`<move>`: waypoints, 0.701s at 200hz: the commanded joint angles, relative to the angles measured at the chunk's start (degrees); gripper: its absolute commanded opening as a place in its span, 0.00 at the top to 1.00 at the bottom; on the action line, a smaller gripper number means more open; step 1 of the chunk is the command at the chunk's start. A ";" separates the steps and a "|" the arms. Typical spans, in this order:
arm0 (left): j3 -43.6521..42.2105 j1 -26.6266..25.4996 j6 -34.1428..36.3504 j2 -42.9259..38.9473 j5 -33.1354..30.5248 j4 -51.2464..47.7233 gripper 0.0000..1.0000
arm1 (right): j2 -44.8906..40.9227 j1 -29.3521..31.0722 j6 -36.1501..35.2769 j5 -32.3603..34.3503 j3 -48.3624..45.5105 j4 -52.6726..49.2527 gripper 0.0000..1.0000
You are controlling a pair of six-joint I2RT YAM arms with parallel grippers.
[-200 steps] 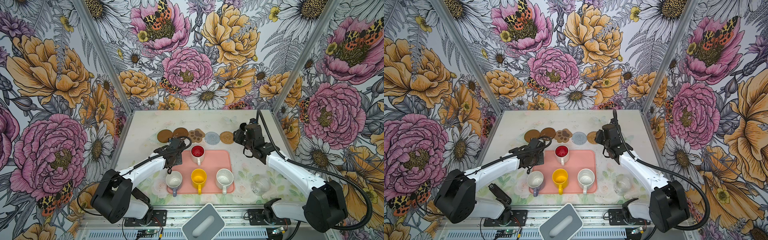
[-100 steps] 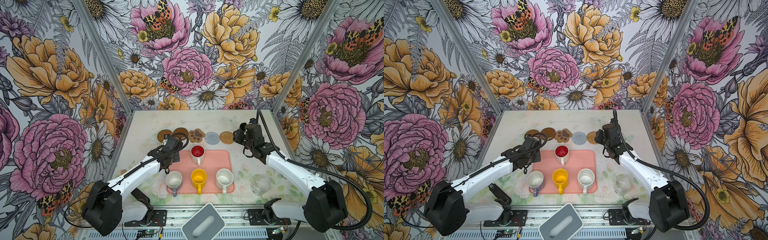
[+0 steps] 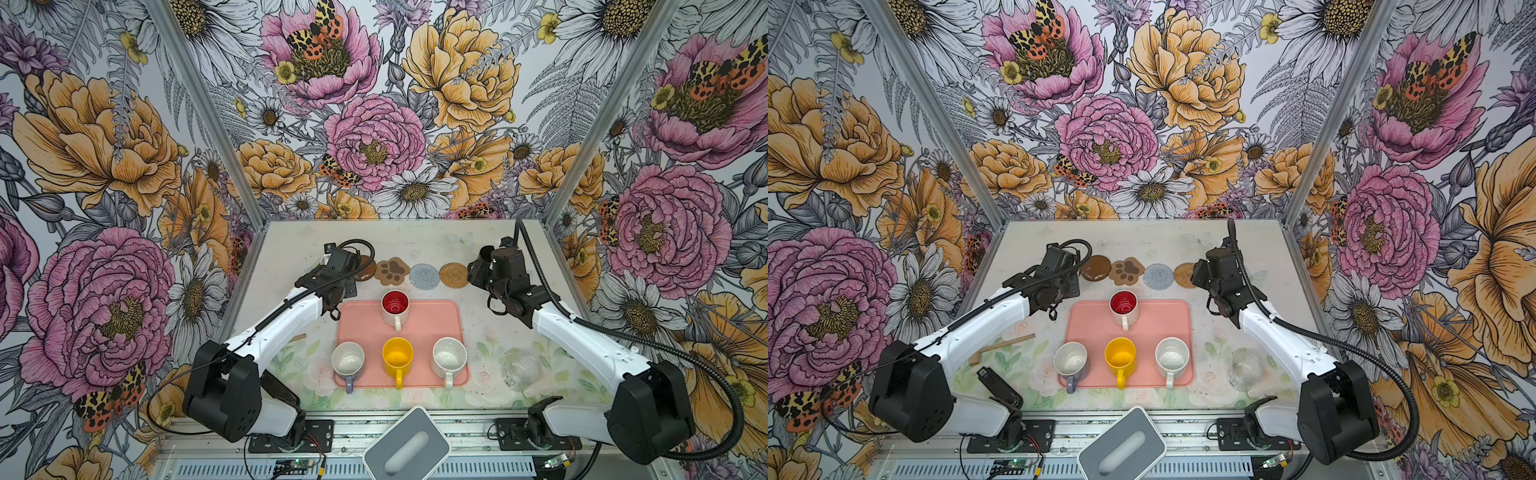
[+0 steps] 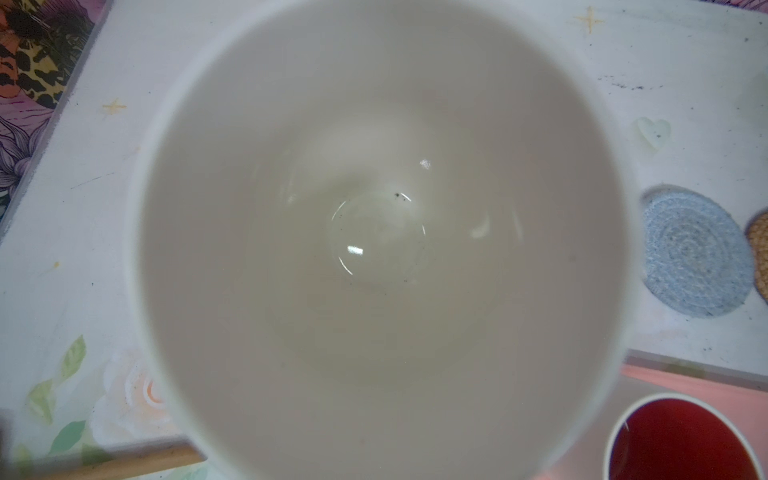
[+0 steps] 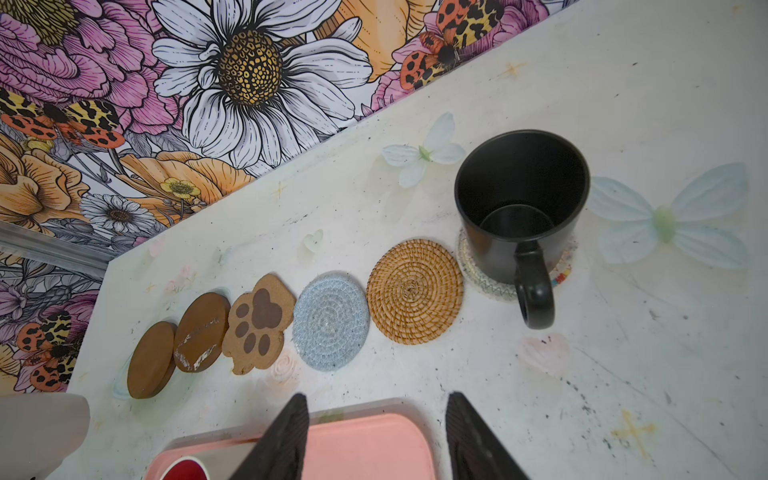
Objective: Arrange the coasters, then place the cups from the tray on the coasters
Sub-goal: 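Carry the white mug with the left gripper toward the farthest wooden coaster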
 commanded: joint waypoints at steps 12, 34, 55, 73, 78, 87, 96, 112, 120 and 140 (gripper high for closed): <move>4.31 2.75 2.27 2.17 -0.97 4.14 1.00 | -0.24 -0.65 -0.26 -0.48 -0.58 0.73 0.45; 5.40 4.52 2.40 3.81 -0.46 4.65 1.00 | -0.14 -0.99 -0.26 -0.59 -0.75 0.68 0.45; 5.80 5.97 2.43 5.10 0.23 6.24 1.00 | 0.00 -1.20 -0.26 -0.70 -0.77 0.66 0.45; 6.58 6.89 2.50 6.61 0.53 6.74 1.00 | 0.08 -1.30 -0.19 -0.81 -0.83 0.72 0.45; 6.87 7.19 2.70 7.03 0.56 6.86 1.00 | 0.06 -1.27 -0.25 -0.87 -0.86 0.67 0.45; 7.30 7.52 3.19 7.94 0.69 7.11 1.00 | 0.03 -1.30 -0.21 -0.79 -0.83 0.71 0.45; 7.91 7.88 3.75 8.92 0.62 7.37 1.00 | -0.11 -1.35 -0.26 -0.79 -0.92 0.66 0.45; 9.01 8.45 4.36 10.73 0.70 7.33 1.00 | -0.26 -1.43 -0.17 -0.85 -1.06 0.66 0.45; 9.53 8.71 4.60 11.59 0.86 7.34 1.00 | -0.34 -1.52 -0.19 -0.81 -1.12 0.70 0.45; 10.78 8.96 5.30 13.56 0.97 7.34 1.00 | -0.43 -1.70 -0.13 -0.70 -1.31 0.67 0.45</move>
